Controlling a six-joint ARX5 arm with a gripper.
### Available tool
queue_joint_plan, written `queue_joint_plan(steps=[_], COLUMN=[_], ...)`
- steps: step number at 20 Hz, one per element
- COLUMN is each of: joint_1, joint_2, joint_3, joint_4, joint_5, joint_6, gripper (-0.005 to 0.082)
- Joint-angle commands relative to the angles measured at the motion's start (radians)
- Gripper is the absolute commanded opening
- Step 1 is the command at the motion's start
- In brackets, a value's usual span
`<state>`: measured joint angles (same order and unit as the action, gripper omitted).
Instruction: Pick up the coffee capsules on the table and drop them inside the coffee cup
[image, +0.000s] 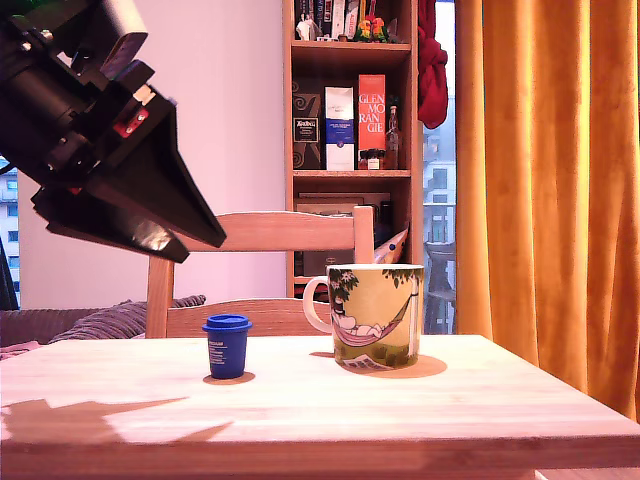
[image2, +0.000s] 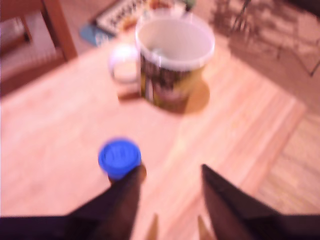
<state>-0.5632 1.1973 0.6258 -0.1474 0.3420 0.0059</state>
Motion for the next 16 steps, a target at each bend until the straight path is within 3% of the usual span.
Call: queue_joint_plan(steps=[1,6,9,16], joint_1=[-0.003,-0.002,0.0,0.0], joint_2=[-0.007,-0.007,-0.007,-0.007], joint_3=[-0.017,-0.044,-0.114,-0.121], joint_4=[0.005,0.045,0.141,0.141], joint_5=[-0.013,-0.066,-0.07,-0.07], joint_6=[0.003,0.01,0.023,0.029], gripper=[0.0625,0.0625,0.0625,0.0625])
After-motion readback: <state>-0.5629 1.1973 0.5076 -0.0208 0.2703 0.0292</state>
